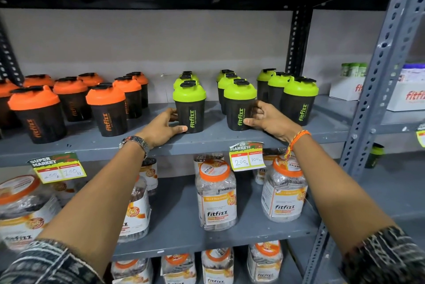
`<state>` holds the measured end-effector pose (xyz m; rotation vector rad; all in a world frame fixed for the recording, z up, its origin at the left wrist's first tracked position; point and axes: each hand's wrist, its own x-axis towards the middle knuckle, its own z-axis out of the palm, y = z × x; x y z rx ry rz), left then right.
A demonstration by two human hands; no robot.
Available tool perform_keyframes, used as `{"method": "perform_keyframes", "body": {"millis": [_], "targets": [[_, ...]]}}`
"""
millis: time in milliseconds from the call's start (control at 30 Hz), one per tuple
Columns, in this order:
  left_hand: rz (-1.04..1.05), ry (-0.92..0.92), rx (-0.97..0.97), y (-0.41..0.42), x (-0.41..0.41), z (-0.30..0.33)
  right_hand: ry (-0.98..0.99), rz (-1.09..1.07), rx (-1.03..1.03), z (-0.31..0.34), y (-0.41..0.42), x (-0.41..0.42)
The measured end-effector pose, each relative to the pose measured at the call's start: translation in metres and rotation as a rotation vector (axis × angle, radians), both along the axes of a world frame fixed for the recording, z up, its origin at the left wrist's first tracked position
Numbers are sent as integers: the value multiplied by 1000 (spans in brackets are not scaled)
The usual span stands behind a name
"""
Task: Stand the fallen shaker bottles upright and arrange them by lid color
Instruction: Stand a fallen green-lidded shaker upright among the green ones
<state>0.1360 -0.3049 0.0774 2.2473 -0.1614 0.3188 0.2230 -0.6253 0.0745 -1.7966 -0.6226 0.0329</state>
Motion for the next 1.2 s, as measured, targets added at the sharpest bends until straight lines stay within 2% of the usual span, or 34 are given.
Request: {"method": "perform_keyframes", "body": {"millis": [700,967,1100,1200], "targets": [[-55,18,-37,5,0,2,-9,-28,-57,4,-1,-4],[-50,50,-47,2,1,2,16,-36,33,11,-4,-17],[27,66,-80,7,-3,5,-49,-162,-5,13,2,-41],[66,-2,-62,15,-17,3,-272,-503,-112,10,15,-70]]}}
